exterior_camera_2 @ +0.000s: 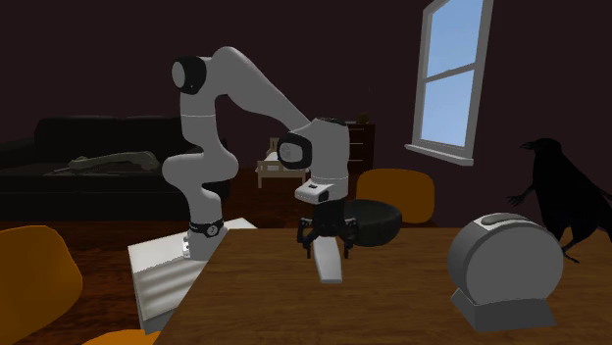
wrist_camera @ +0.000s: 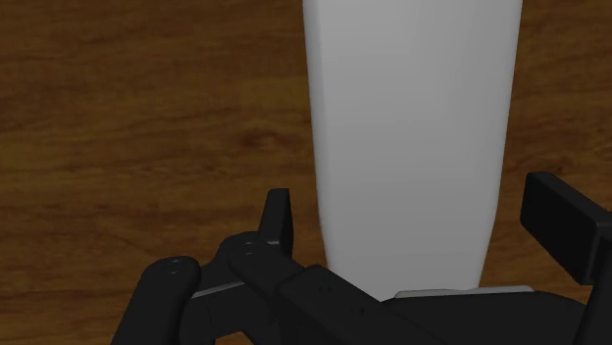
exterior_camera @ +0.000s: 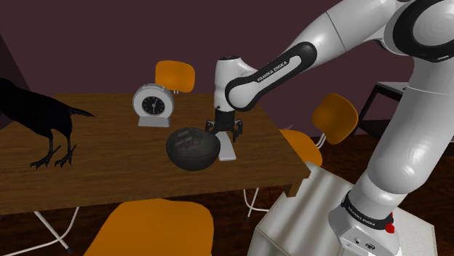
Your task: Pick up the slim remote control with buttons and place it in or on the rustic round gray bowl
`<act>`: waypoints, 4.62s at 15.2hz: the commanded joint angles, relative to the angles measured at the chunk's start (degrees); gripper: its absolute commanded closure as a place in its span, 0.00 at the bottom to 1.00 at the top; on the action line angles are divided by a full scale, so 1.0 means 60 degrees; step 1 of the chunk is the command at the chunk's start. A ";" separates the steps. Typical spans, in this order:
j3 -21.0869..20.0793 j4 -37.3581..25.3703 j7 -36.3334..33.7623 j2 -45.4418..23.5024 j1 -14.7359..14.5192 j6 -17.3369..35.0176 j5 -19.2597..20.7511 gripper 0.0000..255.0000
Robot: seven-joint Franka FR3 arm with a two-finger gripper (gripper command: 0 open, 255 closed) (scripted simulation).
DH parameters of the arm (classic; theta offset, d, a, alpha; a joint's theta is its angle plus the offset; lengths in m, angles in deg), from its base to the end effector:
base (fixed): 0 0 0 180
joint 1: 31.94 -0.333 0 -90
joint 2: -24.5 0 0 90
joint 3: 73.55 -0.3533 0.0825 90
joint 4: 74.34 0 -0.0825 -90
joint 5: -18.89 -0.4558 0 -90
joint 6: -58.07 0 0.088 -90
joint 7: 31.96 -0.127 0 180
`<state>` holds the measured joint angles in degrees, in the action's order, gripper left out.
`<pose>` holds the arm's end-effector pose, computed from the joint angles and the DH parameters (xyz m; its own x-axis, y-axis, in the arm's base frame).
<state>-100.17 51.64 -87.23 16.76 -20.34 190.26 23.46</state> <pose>0.5812 0.1531 0.2958 0.7949 -0.6067 -0.0077 -0.6066 -0.7949 0.0078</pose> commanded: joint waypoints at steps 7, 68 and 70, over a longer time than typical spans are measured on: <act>0.0000 -0.0002 -0.0001 -0.0001 -0.0001 -0.0001 0.0001 1.00; -0.1276 -0.3361 -0.2674 -0.0613 -0.1489 -0.2940 0.0366 1.00; -0.1271 -0.3302 -0.2688 -0.0643 -0.1493 -0.2855 0.0388 1.00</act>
<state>-107.81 31.53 -103.34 12.88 -29.31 172.80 25.78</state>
